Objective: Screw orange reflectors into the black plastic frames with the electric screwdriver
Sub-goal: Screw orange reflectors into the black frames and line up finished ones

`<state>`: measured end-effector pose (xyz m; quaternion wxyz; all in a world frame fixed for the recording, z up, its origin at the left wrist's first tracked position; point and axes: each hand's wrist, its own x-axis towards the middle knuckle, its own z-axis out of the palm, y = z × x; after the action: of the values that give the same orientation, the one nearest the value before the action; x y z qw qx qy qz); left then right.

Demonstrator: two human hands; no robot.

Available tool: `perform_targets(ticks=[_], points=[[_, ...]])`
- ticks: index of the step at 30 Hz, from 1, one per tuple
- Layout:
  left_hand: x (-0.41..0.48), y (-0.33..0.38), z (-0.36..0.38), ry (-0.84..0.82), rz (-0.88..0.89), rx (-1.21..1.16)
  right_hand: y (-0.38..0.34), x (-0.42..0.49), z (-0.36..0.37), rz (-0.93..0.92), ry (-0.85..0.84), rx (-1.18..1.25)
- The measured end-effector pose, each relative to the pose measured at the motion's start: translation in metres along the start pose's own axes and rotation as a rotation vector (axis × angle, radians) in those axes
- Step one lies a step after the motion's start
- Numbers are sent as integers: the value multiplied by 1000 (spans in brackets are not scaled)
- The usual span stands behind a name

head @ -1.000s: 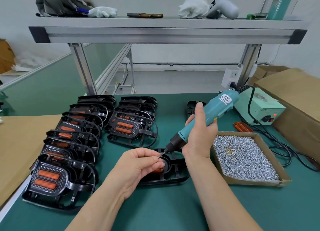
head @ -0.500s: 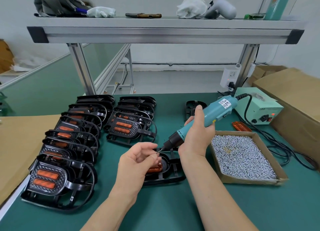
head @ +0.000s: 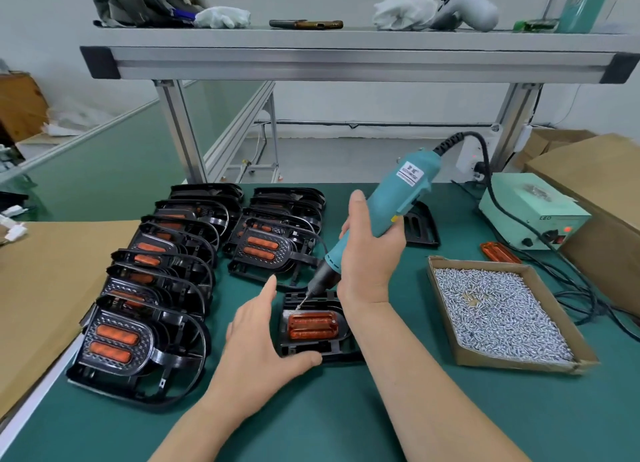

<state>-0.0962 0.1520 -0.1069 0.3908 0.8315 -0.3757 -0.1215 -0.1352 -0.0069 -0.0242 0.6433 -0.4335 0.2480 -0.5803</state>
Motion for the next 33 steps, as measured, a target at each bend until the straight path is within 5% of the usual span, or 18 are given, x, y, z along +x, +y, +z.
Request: perform_targets(ticks=[8, 33], points=[[4, -9, 8, 3, 87, 143, 17, -20, 10, -254, -243, -244], [6, -16, 14, 49, 43, 168, 33, -26, 13, -289, -262, -292]])
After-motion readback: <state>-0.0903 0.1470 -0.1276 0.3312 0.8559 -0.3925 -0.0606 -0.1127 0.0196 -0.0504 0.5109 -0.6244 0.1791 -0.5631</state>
